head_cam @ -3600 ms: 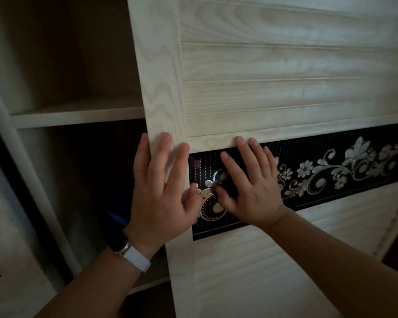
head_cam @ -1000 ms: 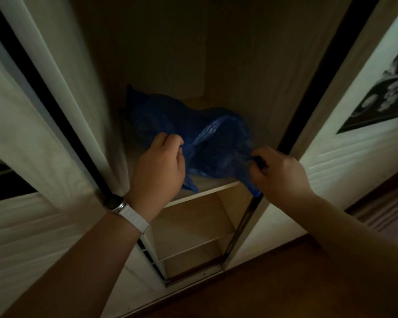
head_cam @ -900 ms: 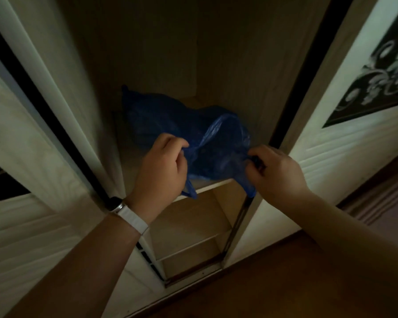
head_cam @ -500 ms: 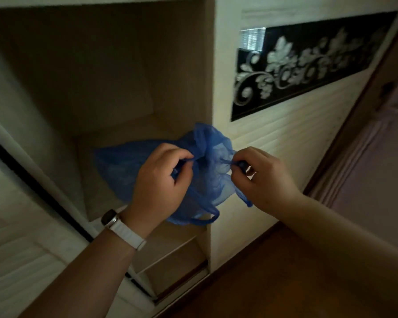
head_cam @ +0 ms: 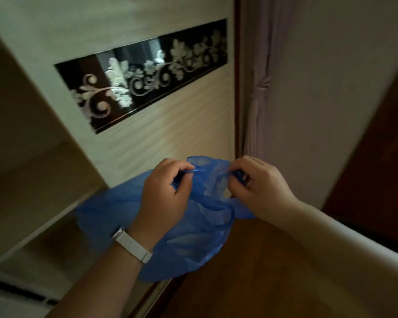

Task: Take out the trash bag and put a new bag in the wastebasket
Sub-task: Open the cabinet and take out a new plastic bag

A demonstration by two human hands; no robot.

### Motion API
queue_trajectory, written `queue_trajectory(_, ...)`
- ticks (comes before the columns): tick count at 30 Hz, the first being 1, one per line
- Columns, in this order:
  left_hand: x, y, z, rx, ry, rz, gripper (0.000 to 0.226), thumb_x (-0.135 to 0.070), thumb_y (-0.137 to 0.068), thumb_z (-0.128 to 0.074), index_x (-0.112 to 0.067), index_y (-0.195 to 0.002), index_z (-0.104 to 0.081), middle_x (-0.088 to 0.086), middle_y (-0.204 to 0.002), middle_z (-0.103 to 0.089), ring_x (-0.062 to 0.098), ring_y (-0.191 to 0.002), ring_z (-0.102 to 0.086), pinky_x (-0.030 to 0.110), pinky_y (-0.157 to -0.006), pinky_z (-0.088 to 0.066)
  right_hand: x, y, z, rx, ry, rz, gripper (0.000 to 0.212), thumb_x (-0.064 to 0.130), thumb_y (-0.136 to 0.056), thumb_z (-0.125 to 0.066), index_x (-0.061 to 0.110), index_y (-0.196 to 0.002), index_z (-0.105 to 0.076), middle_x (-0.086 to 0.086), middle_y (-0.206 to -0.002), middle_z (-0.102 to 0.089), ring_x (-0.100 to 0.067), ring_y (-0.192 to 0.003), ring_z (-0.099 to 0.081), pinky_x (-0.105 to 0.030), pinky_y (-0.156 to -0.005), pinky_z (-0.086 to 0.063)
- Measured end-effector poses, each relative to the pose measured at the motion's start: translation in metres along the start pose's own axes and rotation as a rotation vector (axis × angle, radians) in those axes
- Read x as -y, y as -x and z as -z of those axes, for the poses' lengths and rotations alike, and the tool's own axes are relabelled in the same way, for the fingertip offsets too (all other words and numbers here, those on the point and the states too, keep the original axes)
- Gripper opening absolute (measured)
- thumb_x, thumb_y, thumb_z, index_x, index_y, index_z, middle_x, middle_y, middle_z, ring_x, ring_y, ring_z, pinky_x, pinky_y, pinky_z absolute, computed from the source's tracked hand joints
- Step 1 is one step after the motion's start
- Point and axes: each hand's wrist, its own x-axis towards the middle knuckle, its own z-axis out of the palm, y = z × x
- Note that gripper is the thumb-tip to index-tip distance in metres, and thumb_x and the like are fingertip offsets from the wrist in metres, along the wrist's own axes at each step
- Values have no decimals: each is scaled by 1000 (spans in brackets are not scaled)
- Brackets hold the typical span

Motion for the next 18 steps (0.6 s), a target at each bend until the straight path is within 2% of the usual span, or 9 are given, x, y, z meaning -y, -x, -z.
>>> queue_trajectory(5, -53, -13, -87, 123, 156, -17, 12, -7, -88, -64, -18, -89, -66, -12, -85, -61, 1, -85, -59, 10, -76, -42, -39, 45, 84, -92, 113, -141, 8, 25, -81, -56, 21, -86, -61, 10, -75, -57, -9, -65, -52, -27, -59, -46)
queue_trajectory(7, -76, -19, -125, 196, 243, -29, 12, -7, -88, -65, -18, -89, -67, -9, -85, -63, 5, -83, -60, 12, -74, -44, -55, 65, 117, -143, 167, -188, 7, 24, -81, -56, 22, -87, -60, 12, -77, -57, -7, -66, -52, -24, -60, -46)
queue_trajectory(11, -129, -30, -199, 358, 404, -110, 15, -6, -88, -65, -21, -89, -66, -9, -85, -63, 4, -81, -60, 10, -71, -44, -85, 108, 181, -258, 268, -326, 8, 19, -81, -62, 21, -88, -62, 17, -81, -57, -1, -69, -53, -17, -62, -43)
queue_trajectory(13, -152, -35, -239, 426, 482, -148, 14, -9, -87, -66, -23, -90, -65, -8, -85, -64, 6, -79, -61, 12, -70, -45, -99, 128, 210, -315, 309, -392, 9, 15, -79, -63, 18, -88, -63, 15, -81, -58, -5, -68, -55, -20, -61, -46)
queue_trajectory(16, -186, -44, -300, 524, 581, -183, 6, -19, -85, -64, -23, -89, -66, -6, -84, -65, 11, -75, -60, 17, -69, -47, -119, 155, 249, -405, 369, -491, 10, 14, -79, -62, 15, -88, -63, 8, -80, -60, -13, -66, -57, -32, -58, -49)
queue_trajectory(18, -212, -48, -342, 579, 639, -219, 5, -18, -84, -64, -20, -87, -68, -6, -84, -65, 12, -75, -60, 18, -67, -47, -134, 171, 275, -442, 428, -554, 10, 15, -79, -61, 15, -89, -63, 6, -81, -60, -15, -67, -57, -34, -58, -50)
